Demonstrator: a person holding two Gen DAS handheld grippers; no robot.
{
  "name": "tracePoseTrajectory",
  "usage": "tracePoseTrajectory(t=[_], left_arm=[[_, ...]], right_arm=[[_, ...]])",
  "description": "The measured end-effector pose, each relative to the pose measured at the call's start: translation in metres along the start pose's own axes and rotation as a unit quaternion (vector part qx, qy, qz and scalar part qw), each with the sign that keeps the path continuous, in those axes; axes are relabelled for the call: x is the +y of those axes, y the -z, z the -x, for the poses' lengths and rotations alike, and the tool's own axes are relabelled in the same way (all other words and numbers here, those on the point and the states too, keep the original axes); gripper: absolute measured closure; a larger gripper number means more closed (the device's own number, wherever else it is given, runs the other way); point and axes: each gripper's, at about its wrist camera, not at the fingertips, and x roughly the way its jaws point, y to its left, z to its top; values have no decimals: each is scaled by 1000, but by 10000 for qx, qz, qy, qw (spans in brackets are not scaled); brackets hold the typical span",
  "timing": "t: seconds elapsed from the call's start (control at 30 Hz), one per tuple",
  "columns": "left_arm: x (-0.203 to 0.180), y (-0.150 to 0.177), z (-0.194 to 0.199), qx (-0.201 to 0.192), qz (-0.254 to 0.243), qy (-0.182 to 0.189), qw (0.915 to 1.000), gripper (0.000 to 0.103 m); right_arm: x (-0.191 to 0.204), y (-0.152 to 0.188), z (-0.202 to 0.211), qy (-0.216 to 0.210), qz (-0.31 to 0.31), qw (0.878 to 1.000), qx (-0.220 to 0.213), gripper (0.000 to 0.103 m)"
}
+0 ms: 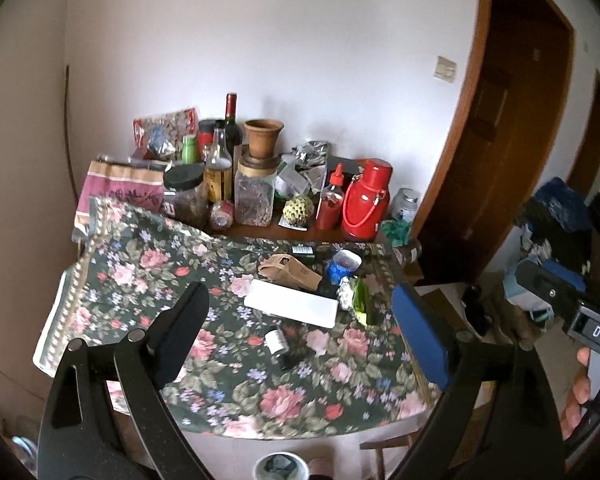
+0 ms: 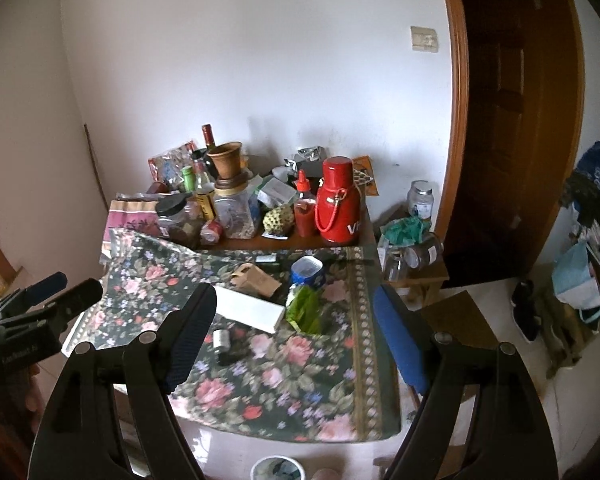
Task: Collect trash
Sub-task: 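Grasp the small dark bottle with left tool while right tool grasps the green wrapper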
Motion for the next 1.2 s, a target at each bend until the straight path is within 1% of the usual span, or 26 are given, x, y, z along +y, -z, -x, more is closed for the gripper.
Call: tracePoseTrajectory(t=[0.1,0.2,0.3,0.4,0.53,0.6,0.67,0.77,0.83,0.87,0.97,1.07,1.13,1.17,1.2], left_arm=[[-6,-2,-26,164,86,-169,9997,10],[-5,3,-51,420,136,-359,9984,10],[3,9,-77,763,195,-464,9958,10],[14,16,-103,1025,267,-519,9930,10],[29,28,-141,1462,243,-468,9879,10],[36,37,-163,1717,182,-384,9842,10],[43,46,-184,2007,108,-271,9792,10],[49,56,-209,2337,58,-98,9722,11],[51,66,-227,2564,32,59,9666,14],[51,68,-232,2638,17,100,9645,17],[52,80,-253,2967,-48,194,9548,28],[53,85,-266,3121,-42,257,9497,35],[52,87,-270,3149,-63,285,9487,39],[52,88,-271,3162,-85,295,9482,42],[51,90,-273,3178,-103,307,9476,45]], right_arm=[[-17,-6,-21,-91,-23,9998,160,25],[-29,-8,-44,-169,-96,9991,382,25],[-39,-10,-70,-195,-214,9975,651,25],[-46,-9,-98,-202,-335,9949,935,25],[-50,-4,-136,-164,-573,9897,1302,25],[-49,0,-151,-144,-707,9870,1438,25],[-48,5,-169,-97,-856,9836,1586,25],[-46,16,-199,-27,-1193,9745,1901,25],[-45,21,-214,-84,-1376,9686,2070,25],[-44,24,-221,-115,-1446,9658,2149,25],[-43,34,-243,-73,-1605,9584,2359,25],[-44,42,-262,-169,-1815,9505,2517,25],[-44,45,-270,-160,-1858,9479,2583,25],[-45,47,-274,-146,-1849,9472,2615,26],[-45,47,-277,-117,-1828,9471,2635,30]])
